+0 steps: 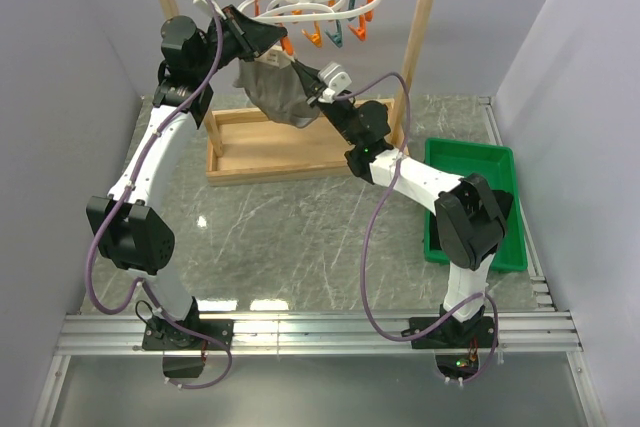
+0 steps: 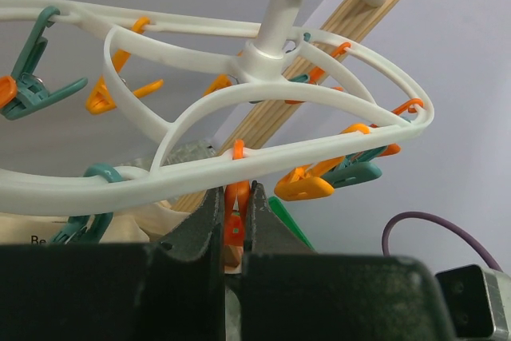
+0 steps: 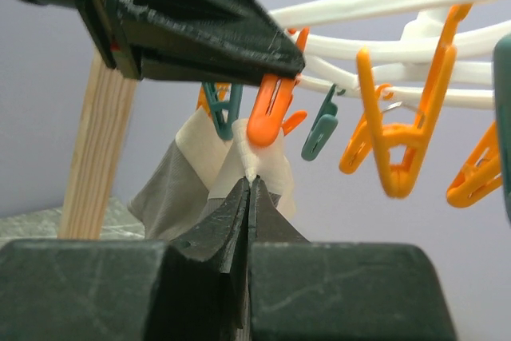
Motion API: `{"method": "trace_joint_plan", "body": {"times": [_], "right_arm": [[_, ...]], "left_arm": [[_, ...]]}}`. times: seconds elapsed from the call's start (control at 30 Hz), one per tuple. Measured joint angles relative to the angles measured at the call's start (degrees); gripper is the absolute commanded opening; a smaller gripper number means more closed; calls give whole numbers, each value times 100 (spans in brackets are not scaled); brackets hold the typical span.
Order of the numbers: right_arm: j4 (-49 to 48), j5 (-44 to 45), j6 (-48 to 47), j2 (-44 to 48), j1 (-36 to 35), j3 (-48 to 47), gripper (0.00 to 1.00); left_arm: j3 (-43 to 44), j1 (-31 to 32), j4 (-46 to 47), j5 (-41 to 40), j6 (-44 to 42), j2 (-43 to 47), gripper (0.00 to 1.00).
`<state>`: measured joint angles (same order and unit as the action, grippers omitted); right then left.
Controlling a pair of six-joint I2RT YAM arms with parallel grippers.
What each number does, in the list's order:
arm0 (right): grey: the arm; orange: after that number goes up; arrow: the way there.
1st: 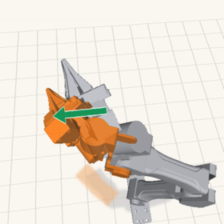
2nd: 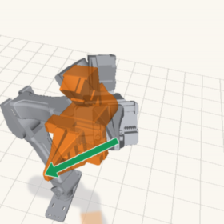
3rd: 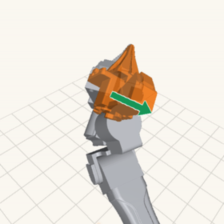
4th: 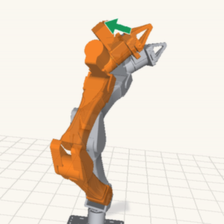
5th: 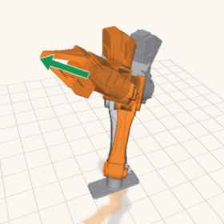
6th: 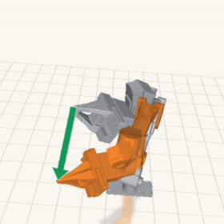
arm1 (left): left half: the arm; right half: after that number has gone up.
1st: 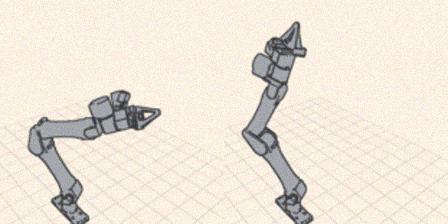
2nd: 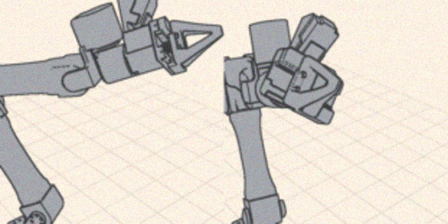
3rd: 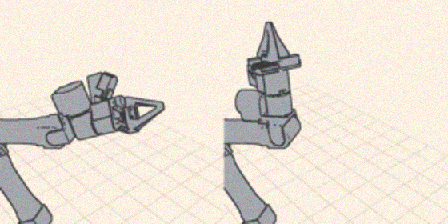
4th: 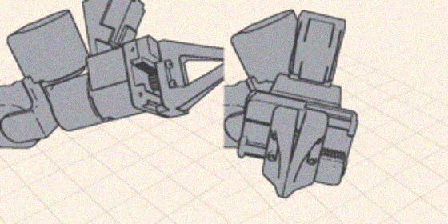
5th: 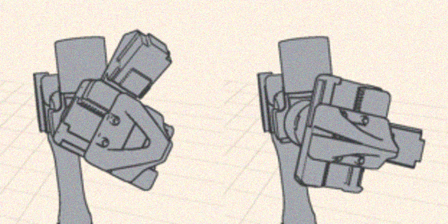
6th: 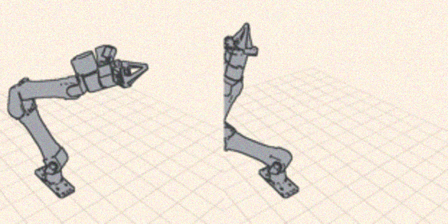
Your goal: Clip the underwear to the hanger
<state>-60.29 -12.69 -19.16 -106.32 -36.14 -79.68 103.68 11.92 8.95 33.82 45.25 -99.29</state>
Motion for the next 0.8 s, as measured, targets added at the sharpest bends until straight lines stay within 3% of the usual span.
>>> {"method": "trace_joint_plan", "body": {"times": [0.47, 0.8], "right_arm": [[164, 109, 4, -15, 0, -232, 0], [249, 127, 24, -197, 0, -479, 0]], "left_arm": [[-37, -2, 83, 2, 103, 0, 1], [-37, -22, 105, 42, 116, 0, 9]]}}
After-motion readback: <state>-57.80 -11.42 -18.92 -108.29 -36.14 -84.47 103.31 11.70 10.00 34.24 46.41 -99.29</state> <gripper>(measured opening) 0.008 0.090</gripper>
